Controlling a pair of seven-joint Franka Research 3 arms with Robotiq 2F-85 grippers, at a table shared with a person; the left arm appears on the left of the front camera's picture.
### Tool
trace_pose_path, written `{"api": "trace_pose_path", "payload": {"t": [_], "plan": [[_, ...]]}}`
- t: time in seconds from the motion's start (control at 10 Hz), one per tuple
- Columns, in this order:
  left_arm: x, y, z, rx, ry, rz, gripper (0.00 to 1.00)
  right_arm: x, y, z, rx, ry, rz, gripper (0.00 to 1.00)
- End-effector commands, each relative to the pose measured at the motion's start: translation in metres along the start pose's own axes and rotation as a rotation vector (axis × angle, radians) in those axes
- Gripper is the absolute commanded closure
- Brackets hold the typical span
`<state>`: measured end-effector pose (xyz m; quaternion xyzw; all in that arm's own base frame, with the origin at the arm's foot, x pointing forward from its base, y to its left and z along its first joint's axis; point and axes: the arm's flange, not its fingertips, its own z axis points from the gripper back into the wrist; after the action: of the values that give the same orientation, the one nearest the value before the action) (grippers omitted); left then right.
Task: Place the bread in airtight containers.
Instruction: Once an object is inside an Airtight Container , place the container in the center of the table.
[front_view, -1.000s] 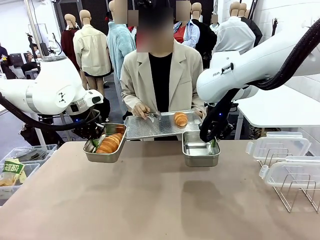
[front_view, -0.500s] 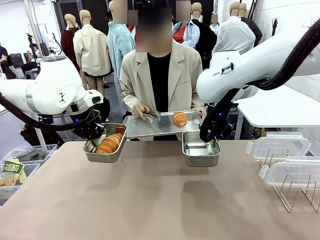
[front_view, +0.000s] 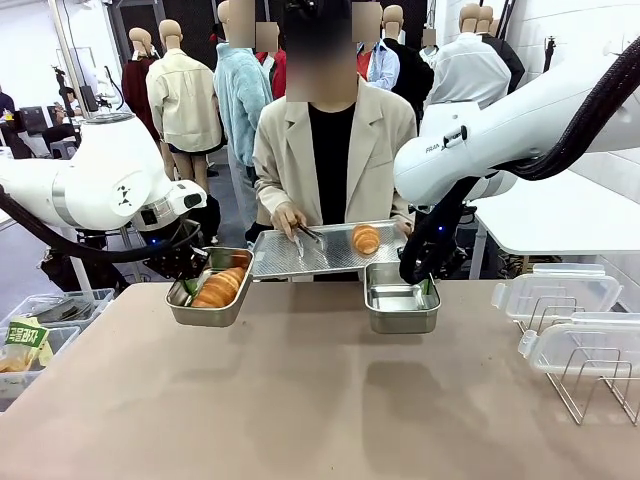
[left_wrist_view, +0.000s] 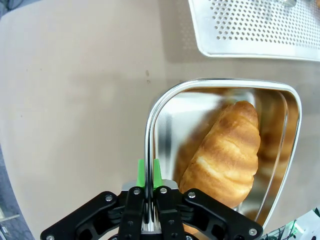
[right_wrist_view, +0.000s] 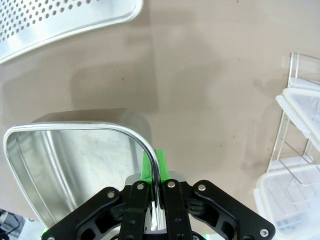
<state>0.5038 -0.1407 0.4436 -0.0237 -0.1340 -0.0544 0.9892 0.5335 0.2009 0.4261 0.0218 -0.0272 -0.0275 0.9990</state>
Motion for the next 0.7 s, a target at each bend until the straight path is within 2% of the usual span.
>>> {"api": "trace_pose_path", "payload": {"t": [0.0,0.2,0.6], "plan": [[-0.007,0.010,-0.007,0.038,0.005,-0.033,1.00,-0.003,-0.001,0.001,0.004,-0.015,0.000,1.00],[-0.014,0.035,-0.024,0.067,0.053,-0.022,1.00,-0.003,-0.001,0.001,0.004,-0.015,0.000,1.00],[-0.014,0.069,-0.074,-0.032,0.117,0.017,1.00,-0.003,-0.001,0.001,0.004,-0.015,0.000,1.00]]}}
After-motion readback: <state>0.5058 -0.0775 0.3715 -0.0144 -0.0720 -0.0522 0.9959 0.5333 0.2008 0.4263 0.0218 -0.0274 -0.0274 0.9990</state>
